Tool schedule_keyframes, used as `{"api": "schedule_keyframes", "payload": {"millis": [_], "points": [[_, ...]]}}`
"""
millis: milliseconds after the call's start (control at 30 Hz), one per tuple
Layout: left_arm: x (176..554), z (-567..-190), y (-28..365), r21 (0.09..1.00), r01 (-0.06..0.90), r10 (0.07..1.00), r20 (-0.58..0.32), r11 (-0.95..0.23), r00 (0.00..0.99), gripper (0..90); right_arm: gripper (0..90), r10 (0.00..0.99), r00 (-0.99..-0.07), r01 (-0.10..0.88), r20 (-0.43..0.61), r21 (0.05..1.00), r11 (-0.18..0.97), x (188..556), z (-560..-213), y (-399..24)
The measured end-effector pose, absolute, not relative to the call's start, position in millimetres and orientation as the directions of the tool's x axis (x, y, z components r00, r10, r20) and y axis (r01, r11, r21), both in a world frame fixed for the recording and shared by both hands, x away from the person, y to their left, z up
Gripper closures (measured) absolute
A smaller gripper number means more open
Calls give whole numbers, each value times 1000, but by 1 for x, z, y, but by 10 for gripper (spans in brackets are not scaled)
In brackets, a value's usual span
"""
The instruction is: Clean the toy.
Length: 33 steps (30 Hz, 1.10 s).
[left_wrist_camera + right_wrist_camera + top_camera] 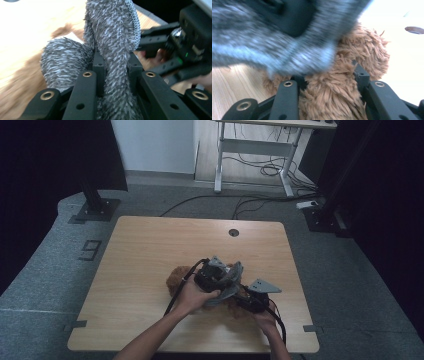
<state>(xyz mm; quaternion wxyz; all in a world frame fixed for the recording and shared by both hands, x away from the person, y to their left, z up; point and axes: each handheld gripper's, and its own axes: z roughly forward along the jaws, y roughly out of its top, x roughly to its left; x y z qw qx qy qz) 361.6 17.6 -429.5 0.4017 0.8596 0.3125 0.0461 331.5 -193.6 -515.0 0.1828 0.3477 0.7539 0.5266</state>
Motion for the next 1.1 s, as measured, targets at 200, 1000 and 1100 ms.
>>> {"api": "schedule_keyframes", "payload": {"millis": [200,1000,1100], "points": [[362,-434,68,726,534,618,-193,-433,763,749,605,704,-702,332,108,924,189,334,-518,-198],[361,-387,29,803,479,541,-240,-356,806,742,610,701,-707,316,91,928,198,334,-520,-198],[361,-391,4,792,462,537,-206,-400,818,742,610,704,-705,313,90,930,195,334,-520,-198]]}}
